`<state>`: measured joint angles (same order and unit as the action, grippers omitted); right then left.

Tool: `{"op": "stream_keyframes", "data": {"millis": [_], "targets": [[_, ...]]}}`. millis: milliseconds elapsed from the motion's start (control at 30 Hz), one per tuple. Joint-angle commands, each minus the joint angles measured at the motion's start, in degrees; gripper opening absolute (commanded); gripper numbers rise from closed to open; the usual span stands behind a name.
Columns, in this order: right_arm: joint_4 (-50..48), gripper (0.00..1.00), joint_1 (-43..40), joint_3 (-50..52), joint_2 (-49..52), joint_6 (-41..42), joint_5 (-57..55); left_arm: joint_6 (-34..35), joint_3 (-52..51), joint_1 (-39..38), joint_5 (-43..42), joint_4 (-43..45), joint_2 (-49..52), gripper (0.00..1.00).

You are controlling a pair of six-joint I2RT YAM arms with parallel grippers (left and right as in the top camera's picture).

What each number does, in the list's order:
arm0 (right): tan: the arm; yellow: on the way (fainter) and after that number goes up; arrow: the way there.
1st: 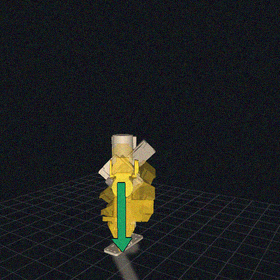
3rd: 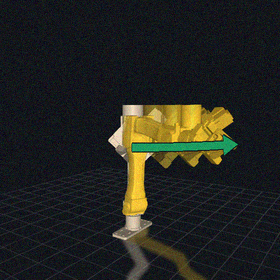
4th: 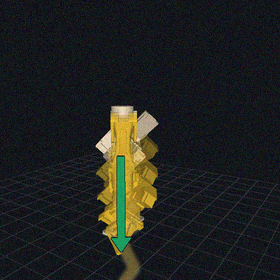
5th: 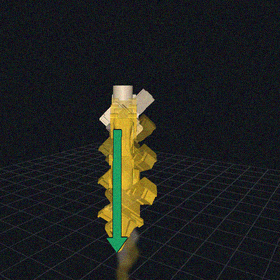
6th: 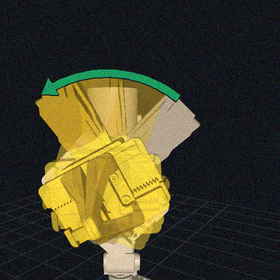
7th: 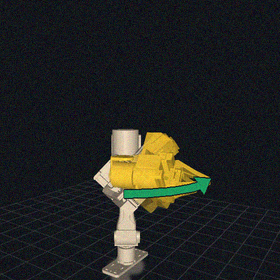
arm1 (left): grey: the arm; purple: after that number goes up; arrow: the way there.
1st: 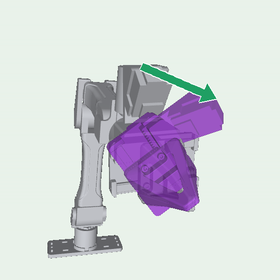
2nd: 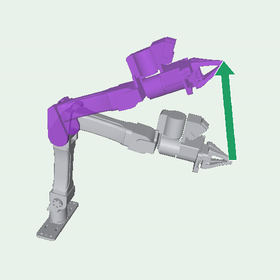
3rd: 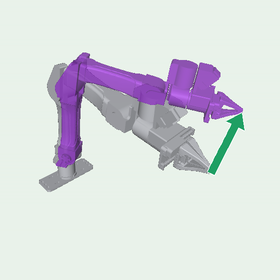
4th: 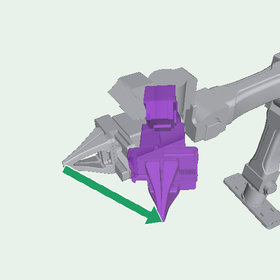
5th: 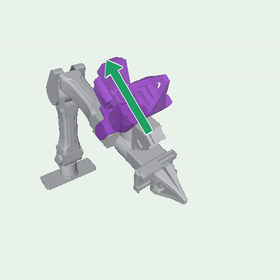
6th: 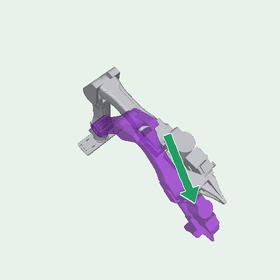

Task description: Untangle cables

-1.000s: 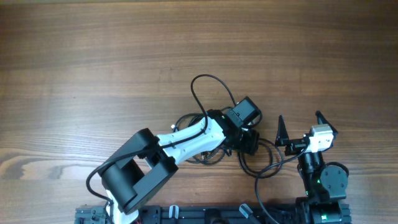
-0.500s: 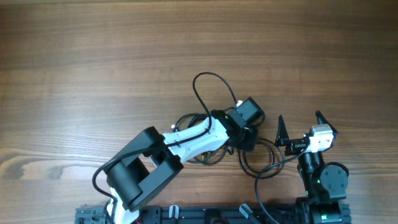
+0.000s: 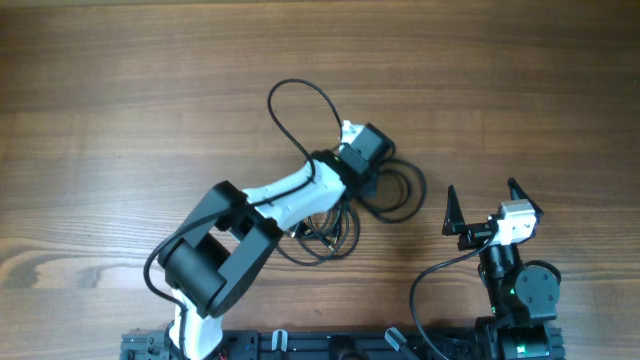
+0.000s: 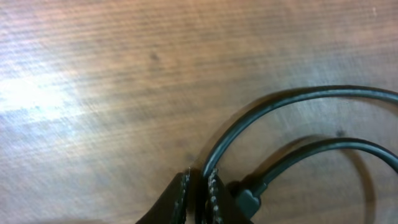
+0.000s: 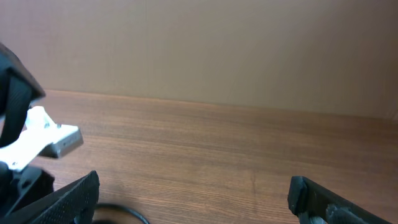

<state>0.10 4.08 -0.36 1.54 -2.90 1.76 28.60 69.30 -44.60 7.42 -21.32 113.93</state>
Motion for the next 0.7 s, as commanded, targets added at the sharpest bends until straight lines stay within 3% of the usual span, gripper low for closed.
{"op": "stream_keyframes", "data": {"millis": [0,200,400,567,667], "targets": [[-0.2,1.00,-0.3,0.1,-0.2,-0.1,0.9,-1.9,3.0,3.5,-6.3,1.3,1.5,0.35],[-0.2,1.00,-0.3,0.1,-0.2,-0.1,0.9,-1.8,2.9,4.9,-10.6,0.2,2.7,0.52],[-0.2,1.00,-0.3,0.1,-0.2,0.0,0.9,-1.8,2.9,4.9,-10.6,-2.0,4.0,0.37],[-0.2,1.00,-0.3,0.1,-0.2,-0.1,0.9,-1.9,3.0,4.9,-10.6,-1.8,4.0,0.06],[-0.2,1.00,-0.3,0.1,-0.2,-0.1,0.9,-1.9,3.1,4.9,-10.6,-0.7,3.6,0.04]]}}
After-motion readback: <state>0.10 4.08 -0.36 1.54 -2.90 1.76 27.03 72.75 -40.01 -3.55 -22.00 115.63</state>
